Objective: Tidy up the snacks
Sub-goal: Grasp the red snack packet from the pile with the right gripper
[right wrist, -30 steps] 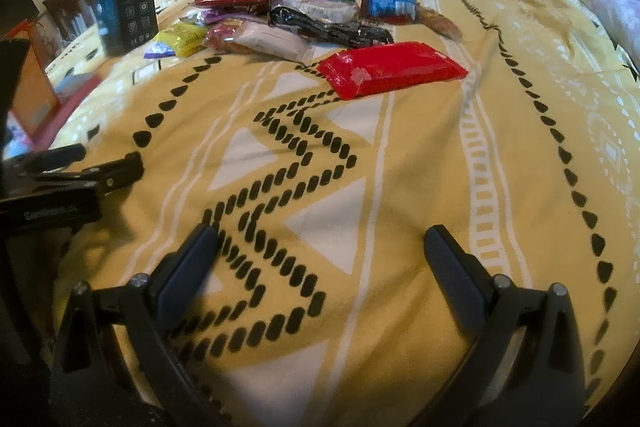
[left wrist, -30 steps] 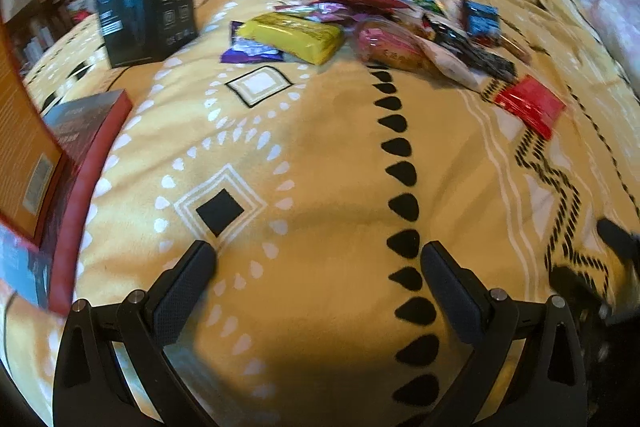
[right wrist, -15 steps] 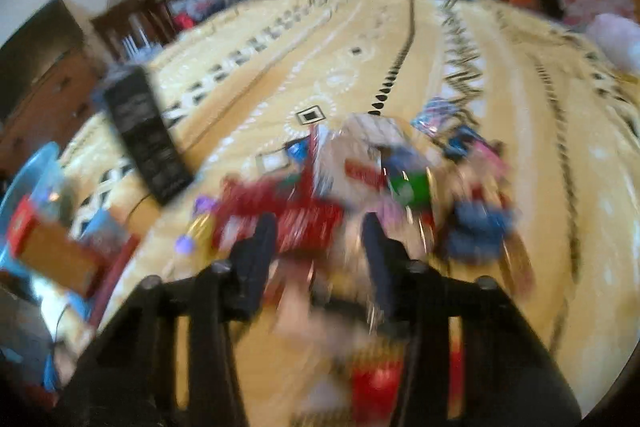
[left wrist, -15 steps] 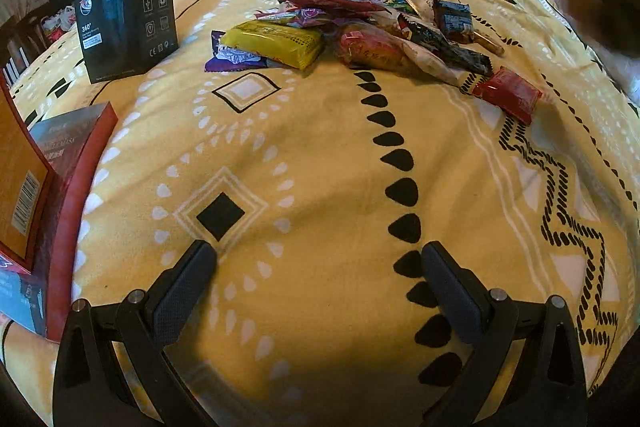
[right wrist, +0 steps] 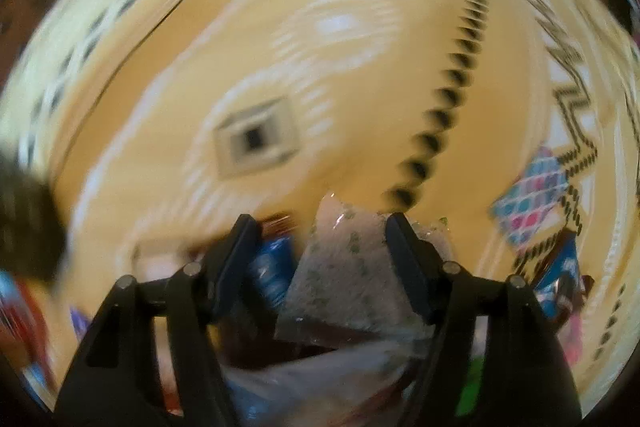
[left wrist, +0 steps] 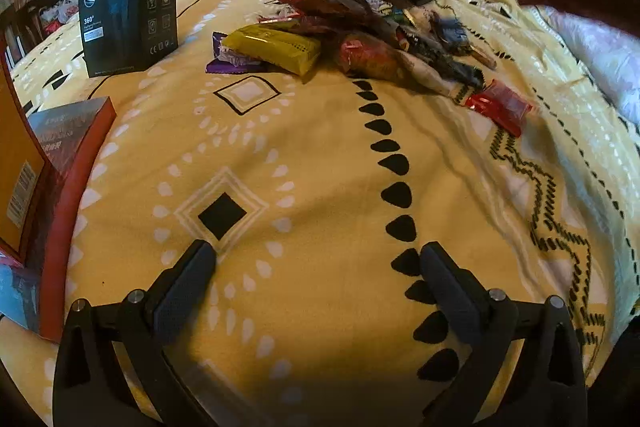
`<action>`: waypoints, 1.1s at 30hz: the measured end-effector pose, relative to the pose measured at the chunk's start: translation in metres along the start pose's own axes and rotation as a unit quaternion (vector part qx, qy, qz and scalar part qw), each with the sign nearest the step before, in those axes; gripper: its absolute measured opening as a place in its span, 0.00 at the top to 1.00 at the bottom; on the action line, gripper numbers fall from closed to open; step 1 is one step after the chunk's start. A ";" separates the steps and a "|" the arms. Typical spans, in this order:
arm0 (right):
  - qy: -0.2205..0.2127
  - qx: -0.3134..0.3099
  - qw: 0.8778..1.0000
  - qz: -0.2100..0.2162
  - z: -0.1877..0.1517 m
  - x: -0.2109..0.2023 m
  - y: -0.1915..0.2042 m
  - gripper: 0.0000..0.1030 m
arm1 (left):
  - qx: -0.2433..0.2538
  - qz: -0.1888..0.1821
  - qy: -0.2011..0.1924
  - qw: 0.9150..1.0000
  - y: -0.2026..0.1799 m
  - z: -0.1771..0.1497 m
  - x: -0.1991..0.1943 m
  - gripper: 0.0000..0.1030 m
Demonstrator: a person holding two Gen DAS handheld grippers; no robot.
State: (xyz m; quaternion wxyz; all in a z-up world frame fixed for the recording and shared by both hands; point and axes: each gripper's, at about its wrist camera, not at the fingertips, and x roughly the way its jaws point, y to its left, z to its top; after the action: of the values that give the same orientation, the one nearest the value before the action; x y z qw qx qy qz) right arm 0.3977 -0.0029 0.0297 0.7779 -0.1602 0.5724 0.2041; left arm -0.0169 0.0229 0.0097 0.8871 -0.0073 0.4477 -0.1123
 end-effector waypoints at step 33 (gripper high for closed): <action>-0.196 0.170 0.942 0.212 -0.318 -0.193 0.104 0.37 | -0.027 0.002 -0.087 0.996 0.014 -0.008 -0.130 0.00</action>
State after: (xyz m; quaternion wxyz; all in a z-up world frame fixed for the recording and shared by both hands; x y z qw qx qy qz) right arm 0.0327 -0.0923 0.1191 0.8290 0.1426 0.4556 0.2914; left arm -0.0957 0.0644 0.1063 0.9222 -0.0401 0.3719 -0.0977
